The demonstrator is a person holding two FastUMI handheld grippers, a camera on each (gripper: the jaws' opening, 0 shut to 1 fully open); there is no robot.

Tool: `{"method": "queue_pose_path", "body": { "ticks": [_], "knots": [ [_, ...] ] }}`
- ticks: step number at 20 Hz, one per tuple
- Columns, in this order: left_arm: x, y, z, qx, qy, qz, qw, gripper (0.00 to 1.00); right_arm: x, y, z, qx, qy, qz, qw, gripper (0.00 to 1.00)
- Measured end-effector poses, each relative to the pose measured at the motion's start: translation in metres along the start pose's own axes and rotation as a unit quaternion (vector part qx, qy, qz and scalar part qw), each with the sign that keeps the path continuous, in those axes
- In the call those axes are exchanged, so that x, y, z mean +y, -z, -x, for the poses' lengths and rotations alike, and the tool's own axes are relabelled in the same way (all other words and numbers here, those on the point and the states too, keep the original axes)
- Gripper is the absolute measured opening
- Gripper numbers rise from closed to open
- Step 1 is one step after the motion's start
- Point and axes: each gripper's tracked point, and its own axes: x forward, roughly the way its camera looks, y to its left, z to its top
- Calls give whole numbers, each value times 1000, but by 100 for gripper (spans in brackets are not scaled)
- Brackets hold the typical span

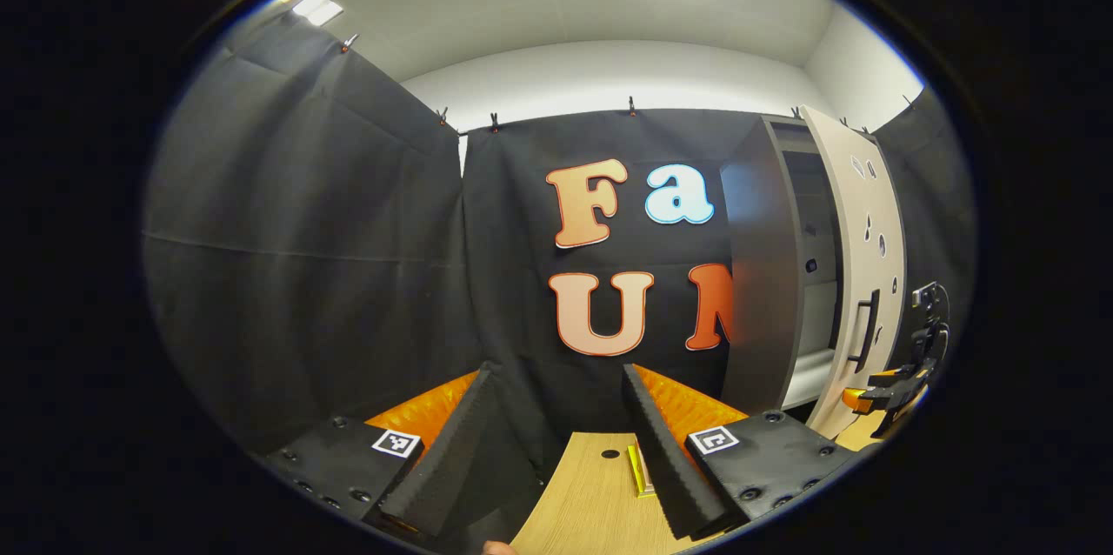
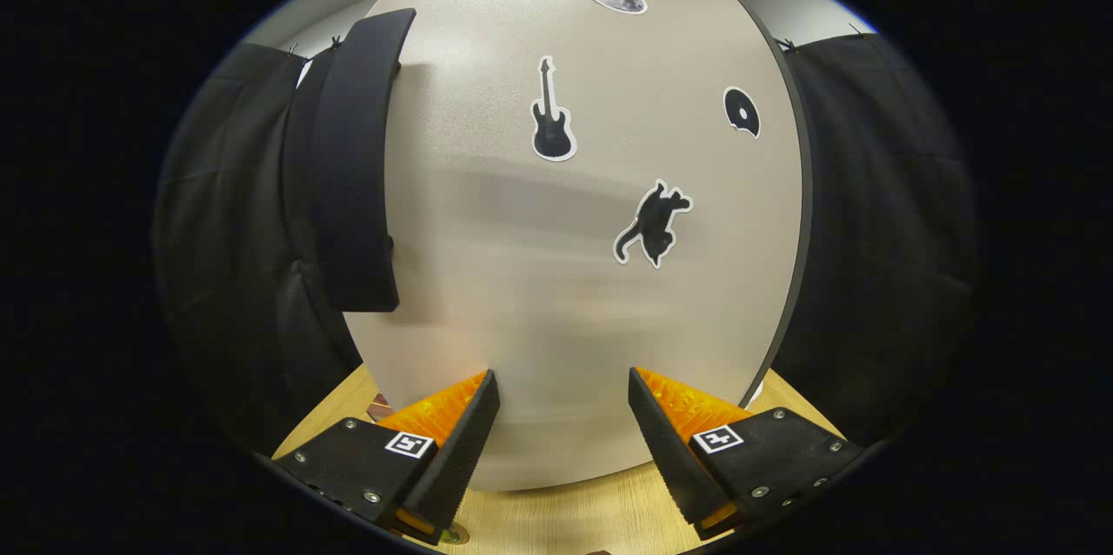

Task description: Open the cabinet door with the right hand, grasp the bottle in the cabinet with the left hand and place it on the coaster, then close the cabinet door with the right hand.

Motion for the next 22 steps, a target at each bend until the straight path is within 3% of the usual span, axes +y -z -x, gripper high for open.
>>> {"method": "queue_pose_path", "body": {
  "ticks": [9, 16, 22],
  "knots": [
    [-2, 1, 0, 9, 2, 1, 1000, 94, 3, 0, -12, 4, 5, 1, 1000, 93],
    [-8, 0, -2, 12, 25, 4, 1000, 94, 4, 0, -17, 13, -3, 3, 1000, 93],
    [-41, -17, -23, 9, 43, -5, 999, 96, -24, -21, 19, 19, -5, 22, 1000, 93]
  ]
}}
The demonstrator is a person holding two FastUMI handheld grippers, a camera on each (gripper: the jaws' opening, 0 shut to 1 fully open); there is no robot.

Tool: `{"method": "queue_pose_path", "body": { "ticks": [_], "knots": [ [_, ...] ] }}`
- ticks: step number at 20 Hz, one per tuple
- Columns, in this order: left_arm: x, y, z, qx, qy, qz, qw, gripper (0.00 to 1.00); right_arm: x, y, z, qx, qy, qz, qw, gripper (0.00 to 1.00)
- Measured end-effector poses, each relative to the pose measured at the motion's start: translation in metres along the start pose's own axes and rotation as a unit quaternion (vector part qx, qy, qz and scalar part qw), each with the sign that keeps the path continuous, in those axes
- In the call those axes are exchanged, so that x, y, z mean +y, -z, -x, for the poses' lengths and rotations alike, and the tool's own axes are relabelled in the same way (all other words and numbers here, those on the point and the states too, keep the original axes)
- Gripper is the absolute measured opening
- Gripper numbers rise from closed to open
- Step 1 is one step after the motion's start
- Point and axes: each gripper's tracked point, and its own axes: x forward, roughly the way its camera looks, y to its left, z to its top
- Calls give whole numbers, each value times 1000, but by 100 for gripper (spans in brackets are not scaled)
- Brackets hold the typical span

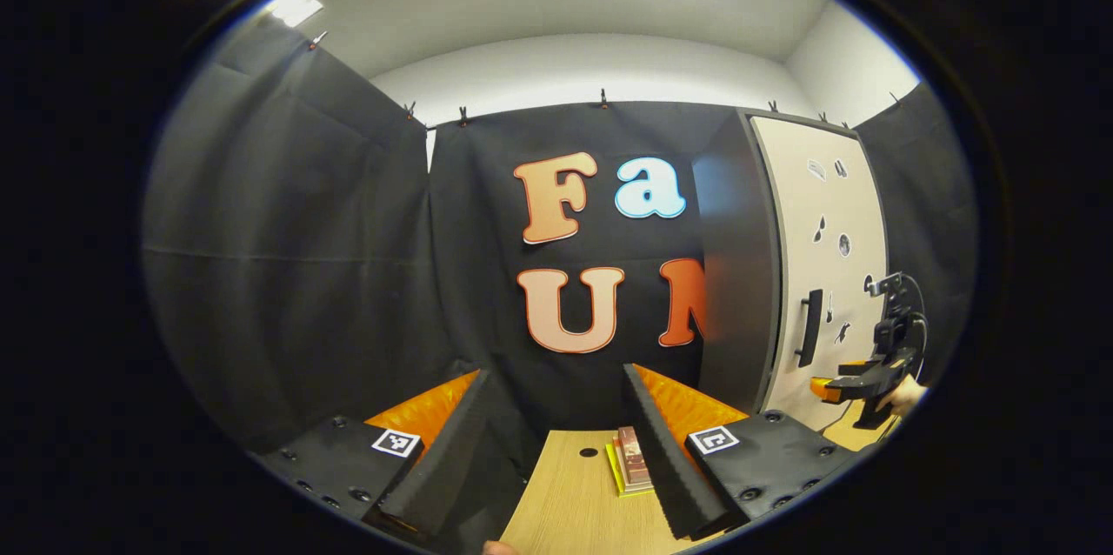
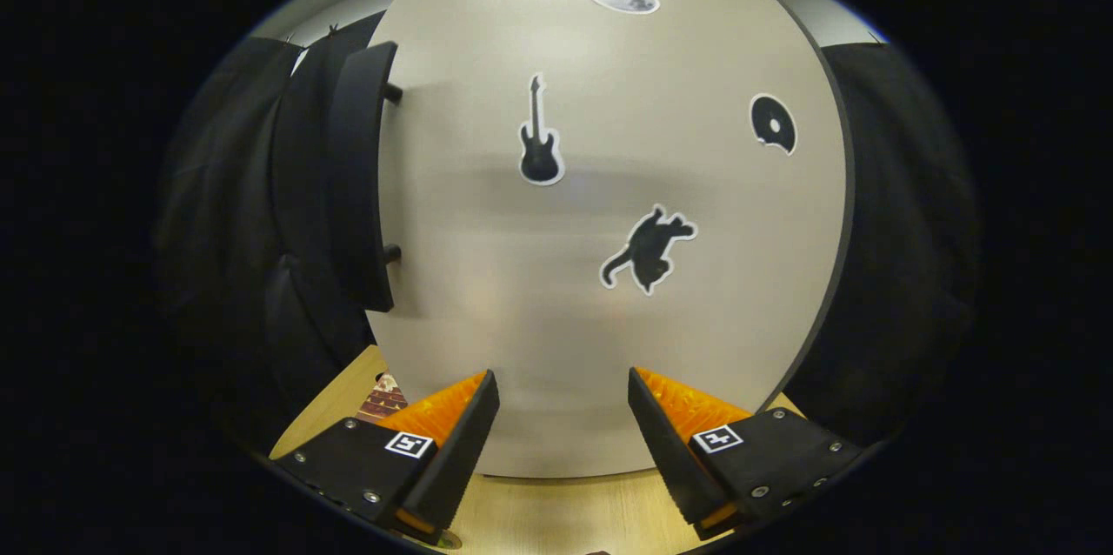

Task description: Open the cabinet door with the right hand, grasp the bottle in the cabinet with the left hand and place it on the coaster, then close the cabinet door with the right hand.

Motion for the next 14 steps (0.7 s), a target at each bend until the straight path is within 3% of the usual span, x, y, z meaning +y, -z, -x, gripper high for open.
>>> {"method": "queue_pose_path", "body": {
  "ticks": [6, 14],
  "knots": [
    [-12, -33, -10, -28, 12, 10, 1000, 96, -76, -63, 88, -33, 16, 3, 999, 93],
    [-35, -85, -15, -52, 41, 18, 998, 94, -171, -152, 214, -111, 71, 35, 991, 93]
  ]
}}
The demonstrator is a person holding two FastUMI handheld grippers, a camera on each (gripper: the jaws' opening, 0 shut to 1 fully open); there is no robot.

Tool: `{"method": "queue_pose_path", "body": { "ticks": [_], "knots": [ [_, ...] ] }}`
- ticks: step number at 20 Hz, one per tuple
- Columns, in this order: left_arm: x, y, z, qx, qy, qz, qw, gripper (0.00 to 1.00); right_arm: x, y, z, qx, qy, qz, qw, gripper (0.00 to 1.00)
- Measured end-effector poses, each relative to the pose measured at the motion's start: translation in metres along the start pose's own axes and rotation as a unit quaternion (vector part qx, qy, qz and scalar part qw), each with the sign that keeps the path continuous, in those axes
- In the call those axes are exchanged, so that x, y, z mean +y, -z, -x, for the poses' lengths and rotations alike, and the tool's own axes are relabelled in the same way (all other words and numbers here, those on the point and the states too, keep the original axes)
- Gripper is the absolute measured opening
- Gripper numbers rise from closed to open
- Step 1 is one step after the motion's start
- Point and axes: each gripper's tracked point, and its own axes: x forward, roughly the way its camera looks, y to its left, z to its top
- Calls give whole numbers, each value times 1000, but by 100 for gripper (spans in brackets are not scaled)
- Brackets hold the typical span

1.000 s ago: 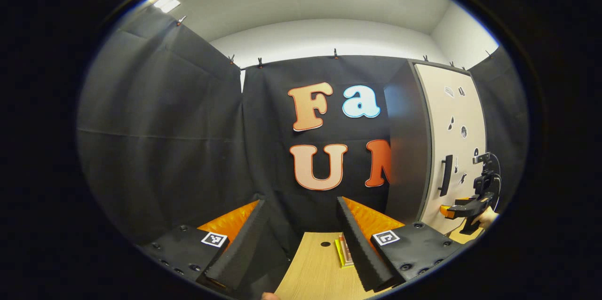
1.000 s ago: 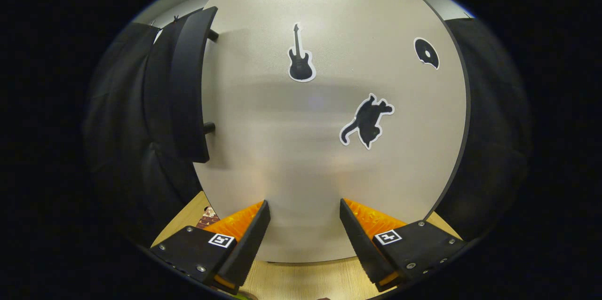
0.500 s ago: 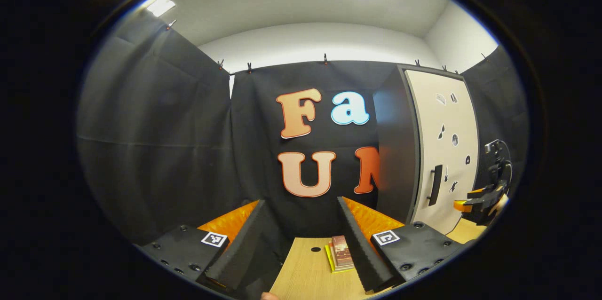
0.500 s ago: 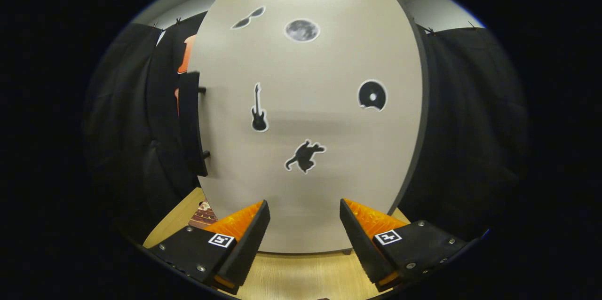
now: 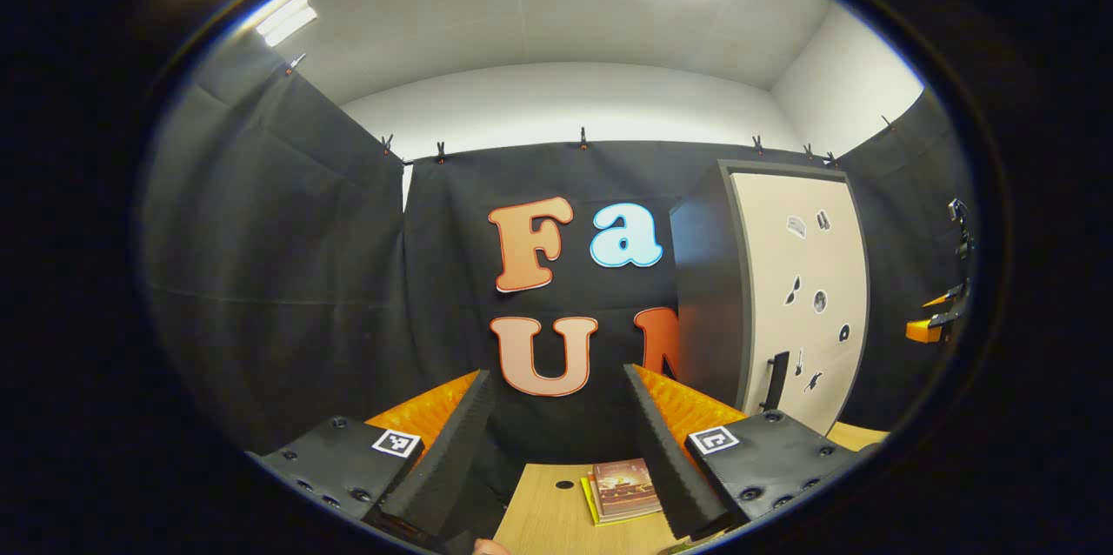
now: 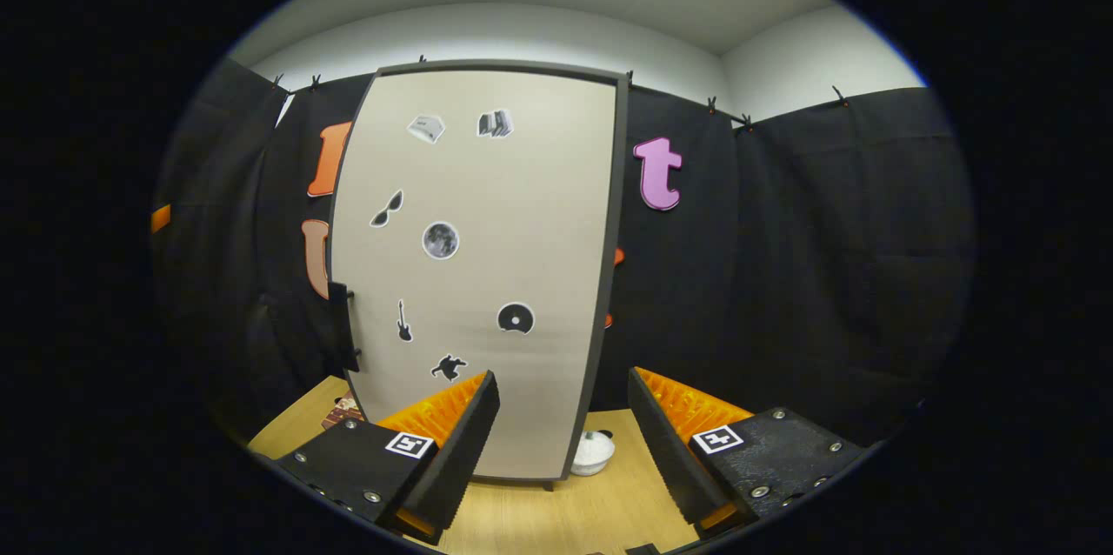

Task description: Open the cabinet door with the right hand, grasp the bottle in the cabinet with the left hand and place it on the coaster, then close the cabinet door with the right hand.

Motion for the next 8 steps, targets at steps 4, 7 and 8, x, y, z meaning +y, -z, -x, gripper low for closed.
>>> {"method": "queue_pose_path", "body": {
  "ticks": [4, 7, 8],
  "knots": [
    [-2, -10, 4, 2, 0, 17, 1000, 94, -37, -41, 40, -31, 13, 9, 999, 92],
    [4, -16, 10, 3, -18, 21, 1000, 94, -58, -59, 58, -50, 20, 18, 998, 93],
    [6, -17, 13, 3, -26, 17, 1000, 94, -65, -61, 63, -51, 23, 19, 998, 87]
  ]
}}
